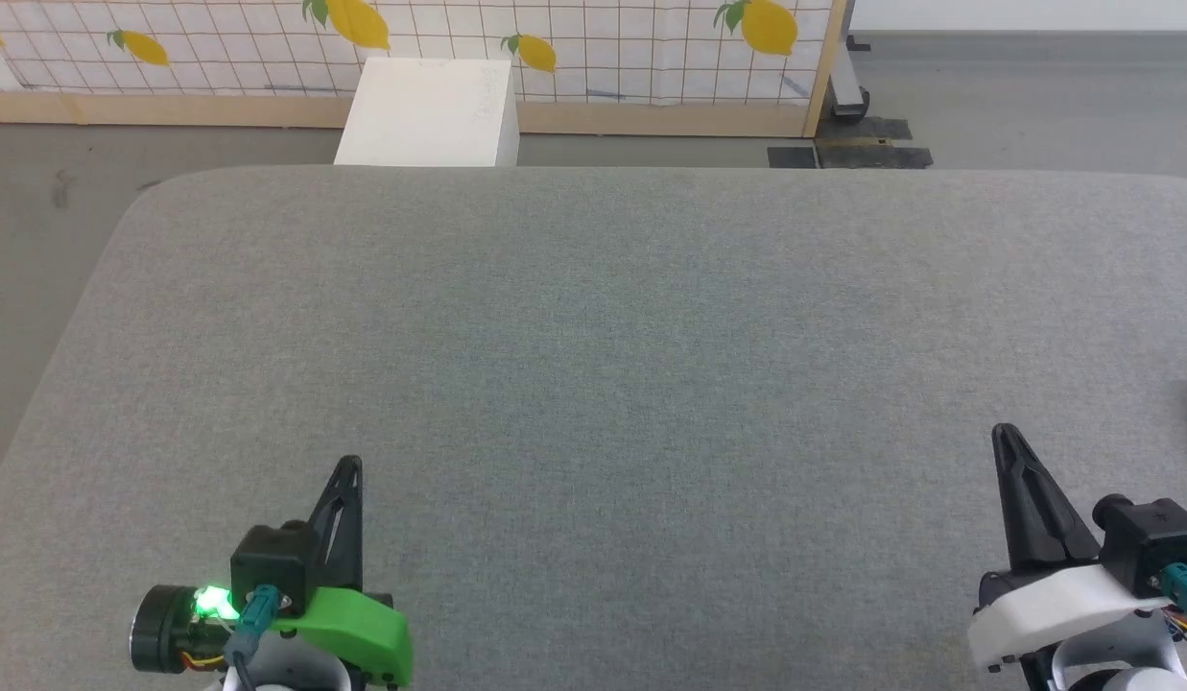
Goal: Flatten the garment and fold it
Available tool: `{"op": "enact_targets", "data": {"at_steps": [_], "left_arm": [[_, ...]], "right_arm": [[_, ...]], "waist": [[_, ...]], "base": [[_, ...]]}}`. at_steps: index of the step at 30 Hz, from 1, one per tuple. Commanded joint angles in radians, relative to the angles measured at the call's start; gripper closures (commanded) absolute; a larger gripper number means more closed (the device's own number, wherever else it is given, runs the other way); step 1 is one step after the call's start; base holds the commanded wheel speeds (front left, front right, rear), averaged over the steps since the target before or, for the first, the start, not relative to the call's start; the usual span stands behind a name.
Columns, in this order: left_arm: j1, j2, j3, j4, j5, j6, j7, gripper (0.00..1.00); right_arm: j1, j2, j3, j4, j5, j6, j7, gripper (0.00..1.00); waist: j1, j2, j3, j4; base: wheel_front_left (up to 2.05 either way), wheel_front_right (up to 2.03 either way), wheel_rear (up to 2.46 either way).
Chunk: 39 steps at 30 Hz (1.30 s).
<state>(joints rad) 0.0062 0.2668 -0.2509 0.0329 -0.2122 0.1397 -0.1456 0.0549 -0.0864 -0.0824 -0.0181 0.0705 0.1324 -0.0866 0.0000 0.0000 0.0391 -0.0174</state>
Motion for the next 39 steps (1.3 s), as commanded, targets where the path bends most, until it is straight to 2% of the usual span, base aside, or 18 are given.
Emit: {"op": "enact_targets", "data": {"at_steps": [1, 39], "left_arm": [[-0.002, -0.011, 0.01, -0.003, 0.012, -0.009, 0.005, 1.0], [-0.004, -0.097, 0.11, -0.016, 0.095, -0.063, 0.063, 1.0]], "right_arm": [[-0.014, 0.005, 0.004, 0.002, -0.007, 0.0, 0.004, 1.0], [-0.031, 0.018, 0.037, 0.009, -0.034, -0.001, 0.038, 1.0]], "waist": [[0.0, 0.0, -0.001, 0.0], [0.0, 0.0, -0.017, 0.007]], "base": [[0.0, 0.0, 0.0], [0.0, 0.0, 0.0]]}}
